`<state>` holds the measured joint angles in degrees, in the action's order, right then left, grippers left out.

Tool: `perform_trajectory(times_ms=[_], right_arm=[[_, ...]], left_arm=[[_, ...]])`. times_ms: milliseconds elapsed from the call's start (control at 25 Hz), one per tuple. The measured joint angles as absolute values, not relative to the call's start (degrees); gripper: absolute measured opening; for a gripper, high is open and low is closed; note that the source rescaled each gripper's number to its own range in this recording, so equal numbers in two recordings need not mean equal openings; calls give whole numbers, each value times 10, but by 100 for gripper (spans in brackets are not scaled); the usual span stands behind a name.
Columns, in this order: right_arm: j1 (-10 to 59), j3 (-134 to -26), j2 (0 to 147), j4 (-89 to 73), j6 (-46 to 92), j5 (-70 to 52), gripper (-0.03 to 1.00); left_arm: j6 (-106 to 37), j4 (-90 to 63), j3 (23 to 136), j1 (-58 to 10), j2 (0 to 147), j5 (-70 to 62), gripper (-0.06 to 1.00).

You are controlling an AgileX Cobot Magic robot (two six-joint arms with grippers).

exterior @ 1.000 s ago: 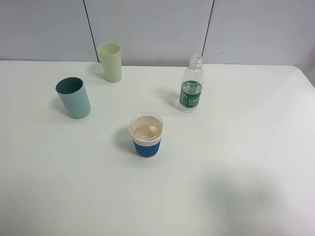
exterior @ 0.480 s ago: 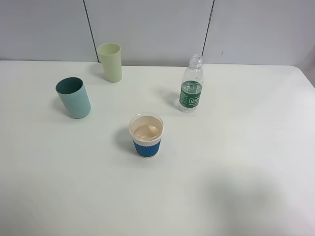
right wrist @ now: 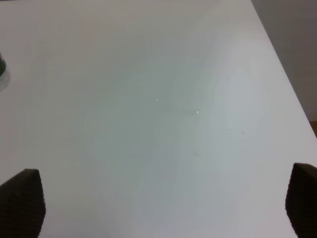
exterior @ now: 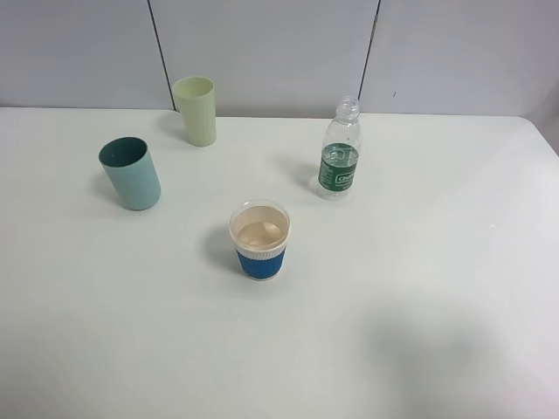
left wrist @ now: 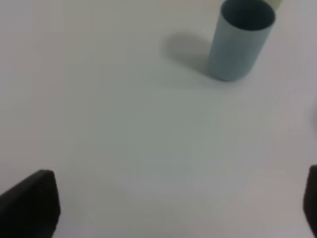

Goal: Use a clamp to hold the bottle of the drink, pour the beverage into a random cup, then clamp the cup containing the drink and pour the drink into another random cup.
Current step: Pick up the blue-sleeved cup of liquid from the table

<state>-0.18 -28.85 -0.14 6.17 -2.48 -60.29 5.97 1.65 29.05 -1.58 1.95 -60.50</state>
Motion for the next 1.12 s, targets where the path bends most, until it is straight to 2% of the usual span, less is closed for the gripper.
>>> perform_trajectory(times_ms=[640,1120], right_arm=[[-2,-289,-1,62,-25,-603,100],[-2,-289,-1,62,-25,-603,100]], left_arm=[[-57,-38,305,-16,281,-462,100],[-165,-87,305,-29,460,-440,100]])
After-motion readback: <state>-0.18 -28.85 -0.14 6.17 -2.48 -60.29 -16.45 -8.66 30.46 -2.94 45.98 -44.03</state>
